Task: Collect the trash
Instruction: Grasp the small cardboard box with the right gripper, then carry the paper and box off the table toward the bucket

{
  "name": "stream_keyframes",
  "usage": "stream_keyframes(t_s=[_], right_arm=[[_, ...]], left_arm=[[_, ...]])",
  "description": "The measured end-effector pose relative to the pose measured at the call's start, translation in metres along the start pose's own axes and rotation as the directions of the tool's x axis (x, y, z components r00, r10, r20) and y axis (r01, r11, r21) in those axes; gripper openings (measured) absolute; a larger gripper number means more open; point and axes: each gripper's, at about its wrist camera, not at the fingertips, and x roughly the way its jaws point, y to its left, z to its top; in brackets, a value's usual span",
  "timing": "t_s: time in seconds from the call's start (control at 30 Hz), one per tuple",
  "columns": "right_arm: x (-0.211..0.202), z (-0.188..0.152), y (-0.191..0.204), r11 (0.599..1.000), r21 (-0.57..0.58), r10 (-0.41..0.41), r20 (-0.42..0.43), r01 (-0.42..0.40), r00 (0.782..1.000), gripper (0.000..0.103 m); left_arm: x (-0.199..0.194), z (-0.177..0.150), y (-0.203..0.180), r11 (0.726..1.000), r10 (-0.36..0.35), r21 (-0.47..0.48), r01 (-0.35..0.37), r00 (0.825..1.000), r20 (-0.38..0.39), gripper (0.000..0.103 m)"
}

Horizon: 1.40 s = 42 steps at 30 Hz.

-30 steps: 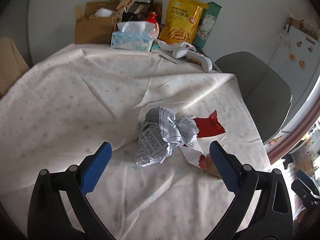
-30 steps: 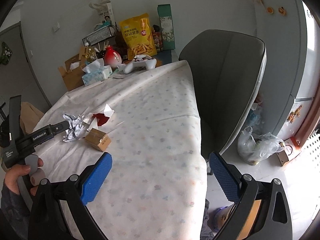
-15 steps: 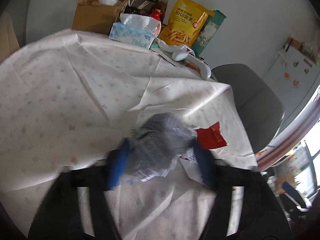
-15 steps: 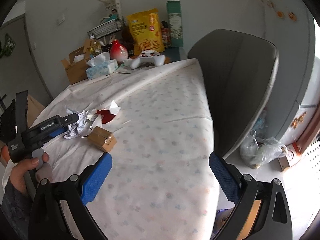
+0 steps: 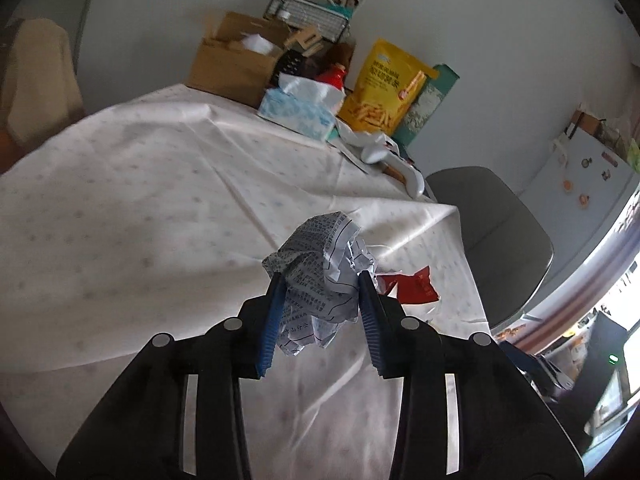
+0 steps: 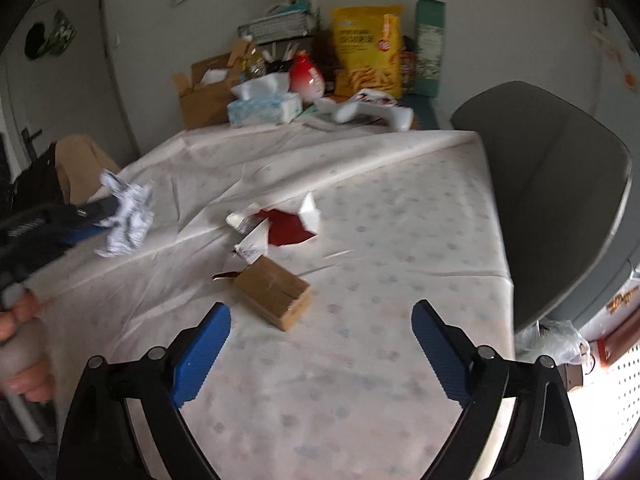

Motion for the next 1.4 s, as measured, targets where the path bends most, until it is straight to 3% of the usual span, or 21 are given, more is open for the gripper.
stream_keyframes(t_s=[0.37,0.47,0.57,0.6,0.97,1.4], right_arm=[[0.043,0.012,0.021,0.994,-0.096,-0.051,-0.047,0.046,0.998,0.078],[0.049,0.017,0.023,0.994,-0.102,-0.035,-0.048,0.030,0.998,0.068],[0.052,0.017,0.025,0.994,-0.100,0.026,-0.091,-0.036,0.995,0.036],[0.050,0.015,0.024,0.995,-0.089,0.040,-0.098,-0.049,0.994,0.033],[-0.003,-0.013,0.006,0.998,0.001,0.056,-0.055,-0.056,0.997,0.032],[-0.070,-0.040,-0.055,0.983,0.183,0.016,0.041,-0.023,0.999,0.032]], left_arm=[[-0.042,-0.032,0.042,0.995,0.054,-0.089,-0.052,0.998,0.015,0.037],[-0.044,-0.037,0.049,0.993,0.067,-0.095,-0.066,0.998,0.010,0.037],[-0.045,-0.038,0.050,0.993,0.061,-0.099,-0.060,0.998,0.010,0.037],[-0.045,-0.038,0.049,0.994,0.060,-0.095,-0.059,0.998,0.012,0.037],[-0.047,-0.042,0.028,0.998,0.020,-0.066,-0.019,1.000,0.010,0.037],[-0.046,-0.049,-0.039,0.997,-0.066,0.041,0.067,0.998,-0.006,0.037]])
